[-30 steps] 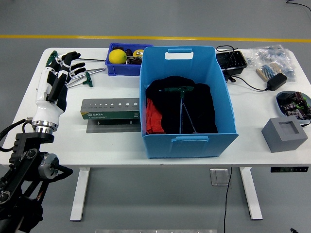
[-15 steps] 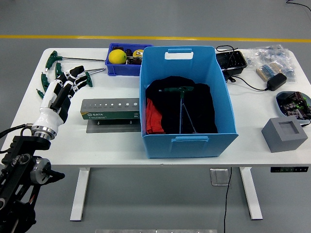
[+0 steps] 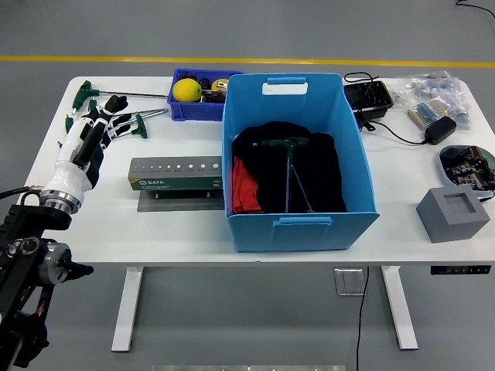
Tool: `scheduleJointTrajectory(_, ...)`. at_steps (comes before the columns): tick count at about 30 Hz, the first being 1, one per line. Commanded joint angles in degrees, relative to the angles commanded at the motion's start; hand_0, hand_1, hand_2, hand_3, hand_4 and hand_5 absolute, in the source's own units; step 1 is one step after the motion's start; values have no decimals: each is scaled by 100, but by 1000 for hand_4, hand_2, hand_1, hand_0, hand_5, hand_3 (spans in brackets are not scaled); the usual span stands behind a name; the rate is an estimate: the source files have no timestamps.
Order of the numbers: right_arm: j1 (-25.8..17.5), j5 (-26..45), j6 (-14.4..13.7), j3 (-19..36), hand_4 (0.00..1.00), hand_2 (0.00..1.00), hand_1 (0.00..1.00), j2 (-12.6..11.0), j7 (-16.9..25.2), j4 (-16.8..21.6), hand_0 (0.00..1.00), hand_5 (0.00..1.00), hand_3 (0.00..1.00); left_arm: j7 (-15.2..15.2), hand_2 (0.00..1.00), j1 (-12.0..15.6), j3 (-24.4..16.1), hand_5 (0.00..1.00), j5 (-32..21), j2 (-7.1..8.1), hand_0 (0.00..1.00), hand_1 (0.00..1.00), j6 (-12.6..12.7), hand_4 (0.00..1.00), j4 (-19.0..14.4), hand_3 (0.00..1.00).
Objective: Lift tool from toolbox,place it in box,lift tool from toolbox,place it in box
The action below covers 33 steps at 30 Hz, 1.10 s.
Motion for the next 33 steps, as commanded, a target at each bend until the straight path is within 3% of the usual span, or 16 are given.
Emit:
scheduleJointTrajectory(13,111,121,7,-86,784,747,679,-33,52,-1,699,708,586,3,919,-101,-196,825,70,-41,816,852,-85,901,-73,815)
scheduleJointTrajectory(19,186,-153,291,-45,792,751,686,-79,25,-28,699,708,598,45,918,-142,-350,828,162,-67,814,848,-158,903,-136,814)
scheduleJointTrajectory(26,246,-290,261,-116,794,757,688,-94,25,-42,706,710,605,72,919,-170,-480,830,186,-116,813,848,-242,905,-188,815)
scheduleJointTrajectory(30,263,-263,260,-137,795,756,686,-103,27,-44,706,713,602,85,918,-164,-524,835,163,-130,810,845,-328,908,-183,816)
scheduleJointTrajectory(33,269,-252,255,-146,790,756,685,-115,29,-46,705,708,603,130,918,-127,-662,844,85,-161,813,841,-547,914,-202,817)
